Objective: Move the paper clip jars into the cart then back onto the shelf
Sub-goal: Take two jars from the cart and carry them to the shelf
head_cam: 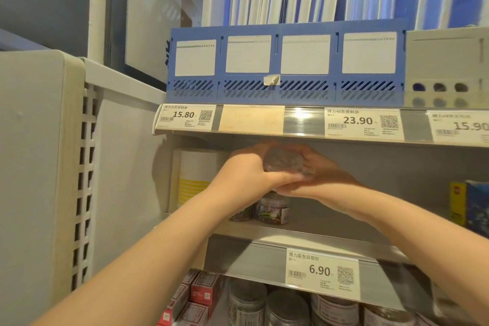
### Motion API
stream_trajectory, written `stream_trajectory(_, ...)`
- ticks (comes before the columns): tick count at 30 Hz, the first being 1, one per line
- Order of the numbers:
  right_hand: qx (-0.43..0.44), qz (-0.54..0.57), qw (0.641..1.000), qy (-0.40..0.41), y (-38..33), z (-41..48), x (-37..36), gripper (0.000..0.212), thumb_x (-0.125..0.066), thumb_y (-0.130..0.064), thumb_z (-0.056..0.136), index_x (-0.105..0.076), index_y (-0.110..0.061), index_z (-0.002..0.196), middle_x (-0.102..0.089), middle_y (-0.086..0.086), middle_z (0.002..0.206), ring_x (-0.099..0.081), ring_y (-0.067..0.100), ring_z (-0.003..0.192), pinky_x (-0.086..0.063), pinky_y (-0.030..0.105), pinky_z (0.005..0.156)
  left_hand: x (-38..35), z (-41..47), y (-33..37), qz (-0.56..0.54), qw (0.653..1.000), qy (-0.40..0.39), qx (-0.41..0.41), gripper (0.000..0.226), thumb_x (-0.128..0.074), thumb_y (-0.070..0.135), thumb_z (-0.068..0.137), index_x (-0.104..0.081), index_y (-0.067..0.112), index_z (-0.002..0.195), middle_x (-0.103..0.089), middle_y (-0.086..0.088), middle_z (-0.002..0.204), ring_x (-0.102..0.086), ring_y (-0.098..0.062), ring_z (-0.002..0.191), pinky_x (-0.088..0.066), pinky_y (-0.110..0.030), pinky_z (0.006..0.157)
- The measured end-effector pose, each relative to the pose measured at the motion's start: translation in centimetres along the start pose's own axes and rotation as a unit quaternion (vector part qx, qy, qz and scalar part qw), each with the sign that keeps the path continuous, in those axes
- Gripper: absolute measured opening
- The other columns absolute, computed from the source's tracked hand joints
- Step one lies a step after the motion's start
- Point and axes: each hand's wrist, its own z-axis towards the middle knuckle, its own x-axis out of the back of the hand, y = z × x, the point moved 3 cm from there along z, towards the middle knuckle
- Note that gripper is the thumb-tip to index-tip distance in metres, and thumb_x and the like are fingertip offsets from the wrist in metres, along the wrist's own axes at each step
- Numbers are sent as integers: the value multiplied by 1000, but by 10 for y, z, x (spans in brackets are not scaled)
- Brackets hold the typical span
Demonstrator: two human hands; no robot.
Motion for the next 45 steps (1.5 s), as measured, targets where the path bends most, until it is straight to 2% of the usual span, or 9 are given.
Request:
stream_trajectory(2,-40,-10,999,26,5,6,1,43,-81,-30,66,-51,-38,95,-58,-22,96,-58,4,95,-47,23,89,0,-1,-4,7,1000,11,13,54,-56,56,82,-56,6,103,-64,-8,76,-60,-15,76,-46,-29,66)
stream_trajectory(3,-59,-10,998,31,9,8,2,43,-81,-36,63,-51,-37,93,-61,-19,98,-59,6,96,-47,28,93,0,-1,-7,8,1000,25,12,50,-52,52,87,-57,7,111,-64,-12,88,-60,-20,89,-46,-32,74)
stream_trajectory(5,-104,-6,994,34,16,12,1,55,-81,-44,60,-51,-33,106,-62,-10,111,-59,13,104,-46,36,98,-1,1,-15,-1,998,56,-12,39,-48,37,94,-51,16,127,-60,-7,118,-53,-20,110,-41,-28,91)
stream_trajectory(7,-141,-23,989,30,23,15,-3,69,-81,-44,63,-50,-26,123,-57,-3,123,-54,18,112,-42,38,102,-2,3,-23,16,996,84,-36,34,-46,21,96,-50,15,129,-57,-6,122,-51,-22,112,-37,-26,91)
stream_trajectory(12,-154,-78,985,18,31,17,-17,71,-80,-38,70,-47,-24,132,-49,-5,135,-47,15,121,-34,21,94,-6,0,-38,61,988,133,-55,39,-44,0,89,-54,13,125,-59,-8,119,-48,-26,111,-31,-22,88)
stream_trajectory(17,-137,-122,983,14,30,16,-18,63,-76,-37,75,-48,-24,130,-50,-10,115,-47,8,104,-33,17,81,-3,-1,-41,47,983,162,-67,51,-45,-15,77,-57,9,121,-57,-11,118,-47,-28,111,-27,-17,85)
stream_trajectory(21,-128,-118,985,12,30,15,-19,61,-76,-33,76,-48,-23,130,-49,-11,107,-46,5,98,-33,6,63,-4,0,-43,41,984,160,-67,53,-44,-16,75,-58,9,119,-57,-10,116,-47,-28,109,-30,-20,84)
stream_trajectory(30,-117,-167,979,0,27,13,-22,71,-77,-38,74,-41,-24,133,-54,-6,122,-47,7,100,-34,18,81,-4,-1,-44,47,983,161,-71,49,-45,-14,77,-59,10,117,-58,-10,115,-48,-27,108,-29,-18,82)
stream_trajectory(45,-145,-141,979,10,26,9,-19,71,-81,-31,69,-43,-27,129,-51,-7,110,-49,12,101,-37,19,75,-5,0,-44,47,984,156,-69,45,-44,-12,78,-61,10,114,-59,-9,113,-49,-26,108,-29,-18,82)
